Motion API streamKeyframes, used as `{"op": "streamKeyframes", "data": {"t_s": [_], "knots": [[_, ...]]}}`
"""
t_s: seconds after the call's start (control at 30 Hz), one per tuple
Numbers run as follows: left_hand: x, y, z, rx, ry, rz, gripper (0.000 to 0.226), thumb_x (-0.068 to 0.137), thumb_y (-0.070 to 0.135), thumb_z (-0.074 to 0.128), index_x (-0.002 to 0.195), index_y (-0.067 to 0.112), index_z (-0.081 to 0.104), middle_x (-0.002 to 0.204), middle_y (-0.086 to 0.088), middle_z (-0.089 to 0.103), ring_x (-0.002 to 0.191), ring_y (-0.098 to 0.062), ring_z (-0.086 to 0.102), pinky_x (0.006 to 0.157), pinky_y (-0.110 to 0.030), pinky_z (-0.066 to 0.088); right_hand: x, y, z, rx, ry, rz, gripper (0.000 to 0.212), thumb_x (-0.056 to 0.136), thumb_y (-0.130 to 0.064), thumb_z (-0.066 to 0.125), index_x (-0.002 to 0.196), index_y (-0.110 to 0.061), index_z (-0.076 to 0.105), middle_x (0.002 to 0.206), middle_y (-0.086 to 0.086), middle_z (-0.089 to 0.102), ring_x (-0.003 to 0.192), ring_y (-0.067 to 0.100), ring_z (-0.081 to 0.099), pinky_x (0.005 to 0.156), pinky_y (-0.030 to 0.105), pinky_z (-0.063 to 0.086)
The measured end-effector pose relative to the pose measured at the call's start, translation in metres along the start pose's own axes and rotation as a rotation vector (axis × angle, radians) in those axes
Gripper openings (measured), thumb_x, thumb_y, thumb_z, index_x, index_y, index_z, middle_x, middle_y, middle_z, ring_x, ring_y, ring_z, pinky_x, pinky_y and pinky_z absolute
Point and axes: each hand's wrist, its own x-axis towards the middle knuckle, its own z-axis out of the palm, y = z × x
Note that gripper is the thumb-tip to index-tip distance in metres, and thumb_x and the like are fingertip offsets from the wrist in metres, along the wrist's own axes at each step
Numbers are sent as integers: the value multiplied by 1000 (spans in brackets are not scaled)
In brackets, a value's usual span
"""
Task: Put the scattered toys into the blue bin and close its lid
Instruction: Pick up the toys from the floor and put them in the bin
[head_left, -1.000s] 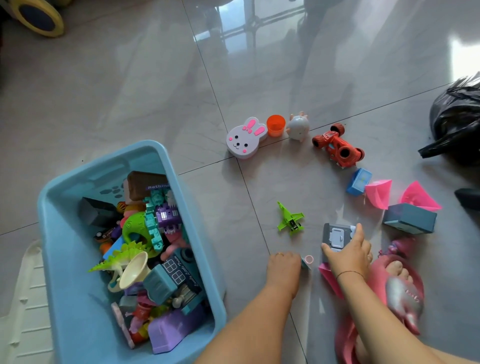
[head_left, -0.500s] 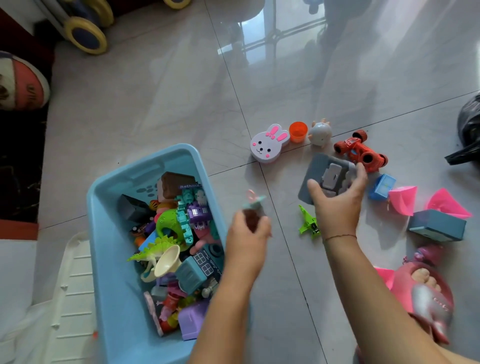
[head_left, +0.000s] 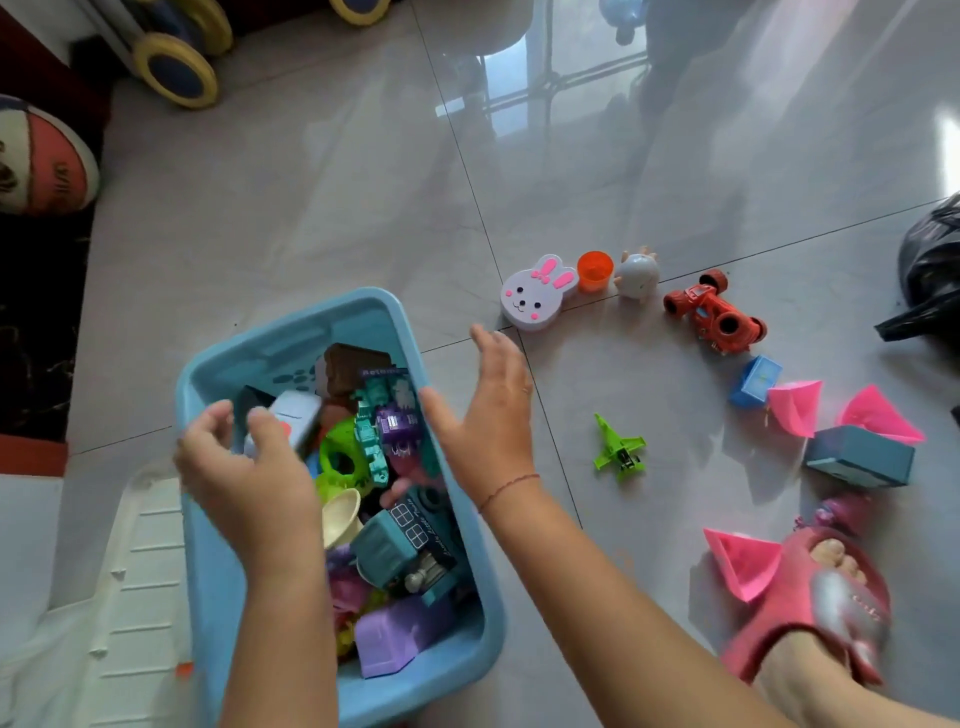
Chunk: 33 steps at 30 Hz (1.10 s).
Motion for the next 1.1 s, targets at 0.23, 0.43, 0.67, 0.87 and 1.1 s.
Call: {"op": "streamKeyframes", "data": {"t_s": [0.23,0.43,0.67,0.87,1.1], "knots": [[-144,10,101,29,-663,466,43,86,41,42,117,14,57,119,-2,53,111,-21,49,96,-32,37,-37,194,-97,-441,385,598,84,66,-31,81,139,-18,41,150,21,27,137,40,24,112,48,18],[-197,-32,181,486,-1167,692,56,89,32,56,141,21,39,151,-5,32,139,-29,28,111,-42,21,-80,253,-114,-586,255,805,83,67,-30,79,140,-19,40,151,19,25,140,37,19,115,45,10],[-193,-48,223,923,-1382,956,71,92,23,52,150,25,10,159,-4,6,146,-33,6,115,-54,5,-89,266,-95,-571,187,742,77,62,-1,71,134,-8,47,146,23,34,135,41,25,111,47,22],[-204,-64,224,902,-1331,936,57,85,18,61,136,20,35,148,-5,29,135,-30,29,105,-43,27,-88,259,-81,-556,190,739,74,67,0,67,136,-11,43,147,16,33,137,34,21,109,48,25],[-198,-68,200,882,-1221,569,49,85,21,65,125,10,39,134,-8,35,120,-28,43,90,-37,43,-79,247,-69,-531,174,731,74,71,1,59,139,-14,37,150,13,27,139,31,14,112,48,20]]}}
